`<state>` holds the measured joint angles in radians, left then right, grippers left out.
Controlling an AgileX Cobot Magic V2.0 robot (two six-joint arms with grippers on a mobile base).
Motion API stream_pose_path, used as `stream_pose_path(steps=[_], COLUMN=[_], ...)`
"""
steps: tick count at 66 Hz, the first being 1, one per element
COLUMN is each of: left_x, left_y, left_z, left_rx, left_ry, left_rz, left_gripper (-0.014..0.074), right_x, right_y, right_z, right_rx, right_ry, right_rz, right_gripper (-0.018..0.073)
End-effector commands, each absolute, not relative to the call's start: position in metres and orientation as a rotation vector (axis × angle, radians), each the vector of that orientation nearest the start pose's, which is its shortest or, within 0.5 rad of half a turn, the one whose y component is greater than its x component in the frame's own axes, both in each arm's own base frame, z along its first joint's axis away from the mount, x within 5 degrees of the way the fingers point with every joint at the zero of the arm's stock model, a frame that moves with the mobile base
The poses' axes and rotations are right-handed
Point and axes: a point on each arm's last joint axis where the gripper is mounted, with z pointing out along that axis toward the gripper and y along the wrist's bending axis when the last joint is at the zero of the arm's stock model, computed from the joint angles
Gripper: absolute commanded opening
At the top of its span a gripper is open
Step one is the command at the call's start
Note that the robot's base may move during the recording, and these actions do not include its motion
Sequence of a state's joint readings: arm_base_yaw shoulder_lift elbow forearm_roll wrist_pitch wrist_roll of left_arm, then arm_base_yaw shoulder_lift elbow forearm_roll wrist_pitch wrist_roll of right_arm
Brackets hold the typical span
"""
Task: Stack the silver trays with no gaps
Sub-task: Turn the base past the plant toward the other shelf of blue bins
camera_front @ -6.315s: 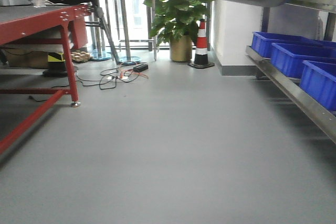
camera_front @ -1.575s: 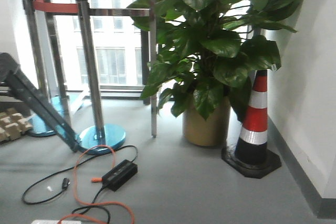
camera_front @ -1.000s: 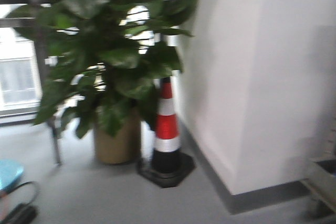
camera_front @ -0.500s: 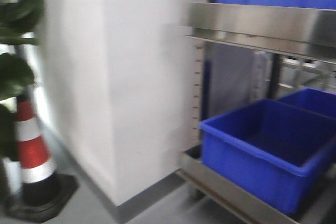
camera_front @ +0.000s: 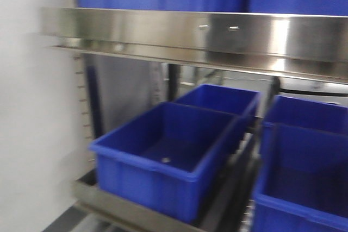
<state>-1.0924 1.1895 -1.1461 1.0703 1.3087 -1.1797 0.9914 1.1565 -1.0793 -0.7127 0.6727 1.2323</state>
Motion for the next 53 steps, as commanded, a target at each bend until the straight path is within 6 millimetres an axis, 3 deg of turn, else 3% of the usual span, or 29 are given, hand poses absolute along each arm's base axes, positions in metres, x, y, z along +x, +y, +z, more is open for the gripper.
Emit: stream_pose_path(steps=[1, 53], left_x=[0.1641, 0.1642], left_y=[-0.176, -0.1761], left_z=[0.3923, 0.3925], left_rx=[0.208, 0.21], left_ry=[1.991, 1.988], left_rz=[-0.003, -0.004], left_gripper=[-0.0016, -0.0016], right_x=[0.1494, 0.1492], right_y=[0.216, 0.2163], right_z=[0.4084, 0.4088], right_rx=[-0.31, -0.312], right_ry=[1.832, 1.828], right_rz=[0.991, 0.996], right_gripper=[-0.0015, -0.0015])
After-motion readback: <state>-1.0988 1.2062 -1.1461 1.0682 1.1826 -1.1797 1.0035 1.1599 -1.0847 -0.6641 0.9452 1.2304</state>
